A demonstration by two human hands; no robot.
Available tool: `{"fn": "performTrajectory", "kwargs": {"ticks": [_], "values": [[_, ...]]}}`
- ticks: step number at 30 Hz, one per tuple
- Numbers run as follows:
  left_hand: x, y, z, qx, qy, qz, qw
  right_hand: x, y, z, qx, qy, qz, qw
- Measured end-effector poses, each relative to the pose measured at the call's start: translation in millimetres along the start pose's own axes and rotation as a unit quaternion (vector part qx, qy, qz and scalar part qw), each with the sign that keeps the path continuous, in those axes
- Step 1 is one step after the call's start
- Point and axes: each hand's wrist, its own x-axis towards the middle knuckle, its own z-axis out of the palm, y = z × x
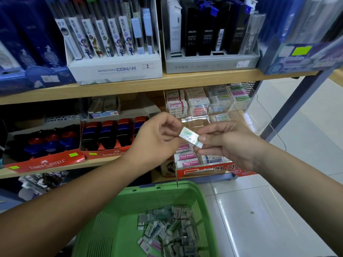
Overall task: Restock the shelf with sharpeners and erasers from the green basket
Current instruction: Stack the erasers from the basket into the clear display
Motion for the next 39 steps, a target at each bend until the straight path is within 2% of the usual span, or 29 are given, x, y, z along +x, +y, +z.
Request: {"fn": "performTrajectory", "kwargs": {"ticks": [2,5,7,9,12,15,17,21,26,30,33,35,37,39], "values": [[2.2,1.7,0.5,-0.031,0.004,-0.056,0.998,0.0,-0.2,-1.7,0.002,0.004,-0.008,1.0],[0.0,7.8,5.5,-0.123,-0.033,-0.134,0.983,-0.6,0.0,-0.6,-0.006,0.007,-0.019,1.0],[-0.7,11.2,8.4,-0.157,-0.036,-0.148,0.976,-2.2,-1.1,1.2,-0.025,0.003,-0.022,0.999],[2.6,13.6,9.3,-0.156,-0.023,-0.147,0.976,-3.9,-4.1,0.0,-0.092,0.022,-0.033,0.995],[13.4,12.3,10.5,-0.07,-0.033,-0.137,0.988,-1.6,-10.2,-15.5,-0.198,0.141,-0.087,0.966],[22.9,10.5,19.8,0.039,-0.101,-0.079,0.991,-0.5,-11.8,-35.2,-0.209,0.221,-0.108,0.946],[30.4,9.4,31.8,0.124,-0.134,-0.028,0.983,-1.8,-8.4,-39.9,-0.219,0.216,-0.098,0.946],[46.8,10.6,59.7,0.233,-0.105,0.021,0.967,-4.4,-2.6,-42.7,-0.214,0.189,-0.071,0.956],[46.4,3.0,78.3,0.268,-0.113,0.054,0.955,-5.9,-0.7,-46.1,-0.166,0.174,-0.049,0.969],[46.4,1.0,73.9,0.279,-0.131,0.038,0.951,-3.6,0.8,-46.3,-0.158,0.158,-0.041,0.974],[49.0,-0.5,67.6,0.212,-0.095,0.002,0.973,-1.5,0.4,-46.1,-0.159,0.165,-0.033,0.973],[46.9,-3.9,67.5,0.214,-0.098,0.004,0.972,-2.6,0.2,-46.5,-0.153,0.171,-0.028,0.973],[43.8,-8.6,68.5,0.286,-0.113,0.041,0.951,-5.0,-0.2,-47.6,-0.147,0.175,-0.025,0.973],[40.5,-11.8,68.5,0.417,-0.127,0.108,0.894,-7.4,-0.4,-48.9,-0.143,0.179,-0.021,0.973]]}}
